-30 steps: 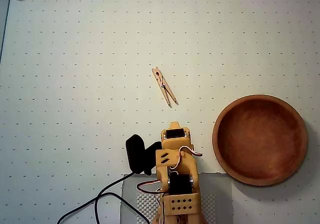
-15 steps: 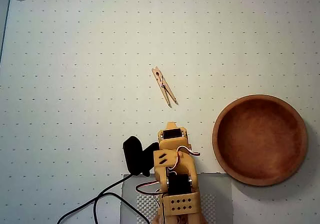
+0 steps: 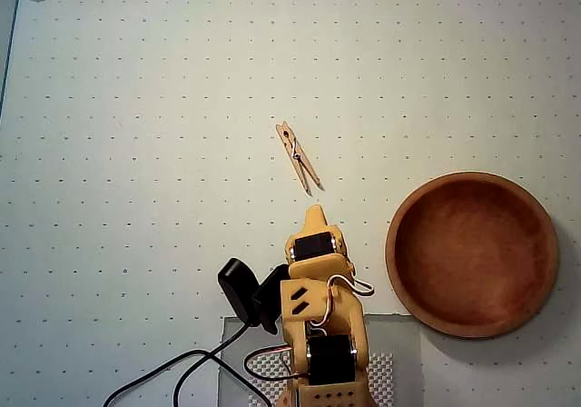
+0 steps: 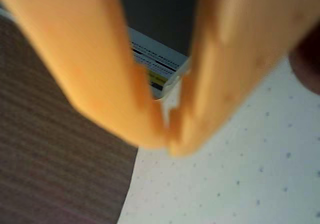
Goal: Grasp a clothespin and put it in the bowl.
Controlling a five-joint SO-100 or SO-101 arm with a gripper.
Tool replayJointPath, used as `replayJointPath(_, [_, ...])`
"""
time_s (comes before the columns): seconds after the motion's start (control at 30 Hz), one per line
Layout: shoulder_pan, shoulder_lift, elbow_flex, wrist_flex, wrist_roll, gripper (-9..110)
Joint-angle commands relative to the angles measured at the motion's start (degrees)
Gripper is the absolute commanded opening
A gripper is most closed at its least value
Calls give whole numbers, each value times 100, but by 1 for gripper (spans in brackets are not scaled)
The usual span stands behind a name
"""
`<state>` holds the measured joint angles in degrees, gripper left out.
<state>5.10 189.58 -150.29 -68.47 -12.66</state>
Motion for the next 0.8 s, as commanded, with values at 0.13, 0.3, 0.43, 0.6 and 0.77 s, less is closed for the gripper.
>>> replayJointPath(0.13, [9,-2136,2057,-483,-809,-2])
replayJointPath(0.3, [9,-3305,2936,-756,-1134,-2])
replayJointPath(0.43, [9,-4201,3744,-905,-1169,-2])
replayJointPath(0.6, [-264,-5572,5133,-1090,-1169,-2])
replayJointPath(0.77, [-756,-7022,6820,-1187,-1178,-2])
